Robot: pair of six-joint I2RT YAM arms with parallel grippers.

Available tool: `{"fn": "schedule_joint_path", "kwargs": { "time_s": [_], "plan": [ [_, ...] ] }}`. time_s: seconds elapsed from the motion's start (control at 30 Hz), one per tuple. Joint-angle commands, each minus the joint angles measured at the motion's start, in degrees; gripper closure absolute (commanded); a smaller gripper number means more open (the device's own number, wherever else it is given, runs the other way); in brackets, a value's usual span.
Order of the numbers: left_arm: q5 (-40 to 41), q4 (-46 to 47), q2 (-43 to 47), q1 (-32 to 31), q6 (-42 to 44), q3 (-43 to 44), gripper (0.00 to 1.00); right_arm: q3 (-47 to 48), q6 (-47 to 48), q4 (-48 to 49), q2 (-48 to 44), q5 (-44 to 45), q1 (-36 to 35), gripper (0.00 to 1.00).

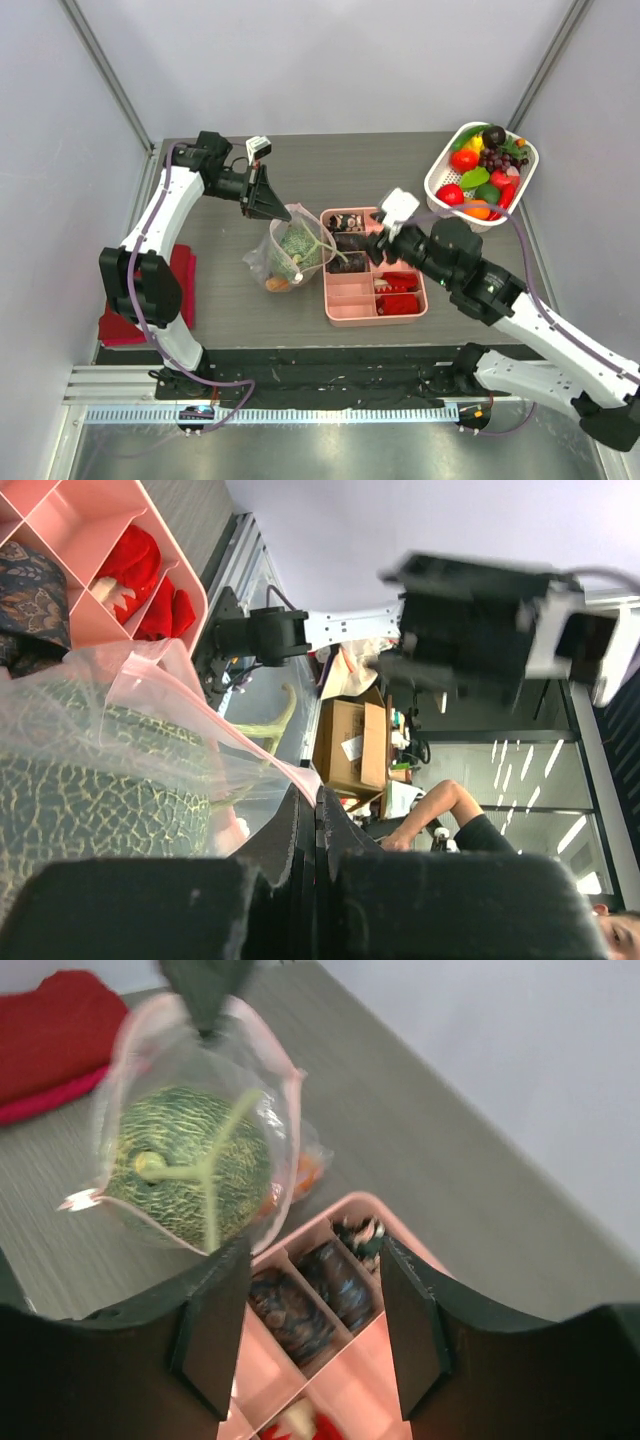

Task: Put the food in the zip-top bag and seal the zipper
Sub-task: Place the fake fruit in the zipper food storage bag, then adjust the zipper food storage bag at the center of the board.

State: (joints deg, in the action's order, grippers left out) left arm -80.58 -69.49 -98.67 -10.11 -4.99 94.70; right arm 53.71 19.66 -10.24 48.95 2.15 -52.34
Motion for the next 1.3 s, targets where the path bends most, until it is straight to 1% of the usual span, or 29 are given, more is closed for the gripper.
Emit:
{"fn": "schedule_joint_path", "kwargs": {
  "time_s": [0.0, 0.03, 0.07, 0.1, 0.13, 0.17, 0.23, 0.3, 0.33, 0.4, 0.47, 0.5, 0.6, 0.77, 0.8, 0.83, 0.87, 0.9, 0.93, 0.97, 1.03, 1.07, 1.1, 1.13, 1.17, 1.23, 1.27],
  "plan": [
    [-5.3, -5.8, 2.3, 0.1, 4.7, 2.5, 1.0, 1.9, -29.4, -2.3, 3.4, -8.1, 14.6, 0.42],
    [-5.2, -6.4, 2.3, 0.0, 4.7, 2.5, 1.0, 2.4, -32.6, -2.3, 6.6, -12.4, 17.7, 0.43],
    [-5.0, -6.4, 2.4, 0.1, 4.7, 2.4, 1.0, 3.1, -37.9, -2.3, 8.3, -16.4, 19.9, 0.44],
    [-4.9, -6.5, 2.6, 0.1, 4.7, 2.4, 1.0, 4.5, -40.0, -2.2, 10.2, -19.8, 23.0, 0.44],
    [-4.6, -6.6, 2.6, 0.1, 4.7, 2.5, 1.0, 5.2, -41.9, -2.0, 12.2, -25.7, 23.8, 0.45],
    [-4.5, -6.5, 2.6, 0.1, 4.7, 2.5, 1.0, 5.8, -44.6, -1.8, 15.5, -28.4, 24.1, 0.46],
    [-4.2, -6.6, 2.7, 0.1, 4.7, 2.4, 1.0, 7.1, -46.6, 0.0, 18.4, -35.0, 24.2, 0.46],
    [-3.8, -6.7, 3.0, 0.1, 4.7, 2.2, 1.0, 5.7, -50.7, 3.5, 19.8, -37.3, 24.1, 0.42],
    [-3.5, -6.5, 3.3, 0.1, 4.7, 2.0, 1.0, 5.2, -51.7, 7.2, 19.9, -38.6, 24.0, 0.38],
    [-3.0, -6.6, 3.5, 0.1, 4.7, 2.0, 1.0, 4.6, -53.0, 8.7, 20.6, -38.9, 23.4, 0.36],
    [-3.0, -6.4, 3.8, 0.1, 4.7, 1.7, 1.0, 4.6, -52.1, 7.2, 21.9, -37.9, 22.6, 0.34],
    [-3.1, -6.2, 4.0, 0.1, 6.0, 1.6, 1.0, 4.5, -50.5, 6.1, 22.5, -37.1, 21.9, 0.34],
    [-3.1, -5.9, 4.3, 0.2, 6.0, 0.7, 1.0, 3.9, -48.0, 5.4, 25.4, -35.2, 20.2, 0.34],
    [-3.4, -6.0, 4.6, 0.7, 6.1, 0.1, 1.0, 3.1, -46.7, 5.8, 29.1, -34.8, 19.1, 0.34],
    [-3.3, -6.0, 4.6, 0.8, 6.3, 0.1, 1.0, 3.2, -46.9, 6.0, 30.0, -35.0, 18.9, 0.35],
    [-3.2, -6.1, 4.8, 1.0, 6.4, -0.1, 1.0, 3.2, -47.5, 6.4, 30.2, -35.4, 18.9, 0.47],
    [-3.0, -6.1, 4.8, 1.3, 6.3, -0.3, 1.0, 3.8, -47.7, 6.6, 30.3, -35.9, 18.7, 0.61],
    [-2.1, -6.1, 5.1, 1.8, 6.4, -0.8, 1.0, 4.1, -48.1, 7.2, 30.4, -37.2, 18.8, 0.77],
    [-1.3, -6.0, 5.2, 2.1, 6.3, -1.1, 1.0, 4.8, -48.9, 7.2, 30.3, -37.8, 18.7, 0.99],
    [0.2, -5.9, 5.3, 3.1, 5.9, -1.4, 1.0, 6.4, -49.4, 6.8, 30.1, -38.2, 18.7, 0.99],
    [7.9, -2.5, 6.3, 4.2, 3.1, -2.1, 1.0, 8.2, -50.9, 6.9, 29.4, -39.8, 18.7, 0.99],
    [11.8, -0.2, 7.2, 4.9, -2.8, -2.7, 1.0, 10.3, -53.0, 7.2, 29.2, -40.0, 18.6, 0.99],
    [15.2, 2.8, 8.3, 6.6, -5.1, -4.7, 1.0, 11.4, -54.2, 8.1, 29.3, -40.4, 18.5, 0.99],
    [25.4, 8.2, 12.1, 7.2, -7.9, -5.7, 1.0, 12.5, -55.2, 8.9, 30.1, -42.2, 18.5, 0.99],
    [30.9, 10.7, 14.0, 7.4, -11.1, -6.4, 1.0, 15.0, -57.8, 9.3, 30.7, -42.9, 18.4, 0.99],
    [40.7, 13.7, 18.6, 7.3, -12.2, -7.0, 1.0, 17.8, -61.1, 10.0, 32.6, -45.8, 18.2, 0.99],
    [43.8, 13.2, 19.4, 7.2, -12.3, -5.2, 1.0, 21.0, -62.7, 10.0, 34.9, -47.1, 18.3, 0.99]
  ]
}}
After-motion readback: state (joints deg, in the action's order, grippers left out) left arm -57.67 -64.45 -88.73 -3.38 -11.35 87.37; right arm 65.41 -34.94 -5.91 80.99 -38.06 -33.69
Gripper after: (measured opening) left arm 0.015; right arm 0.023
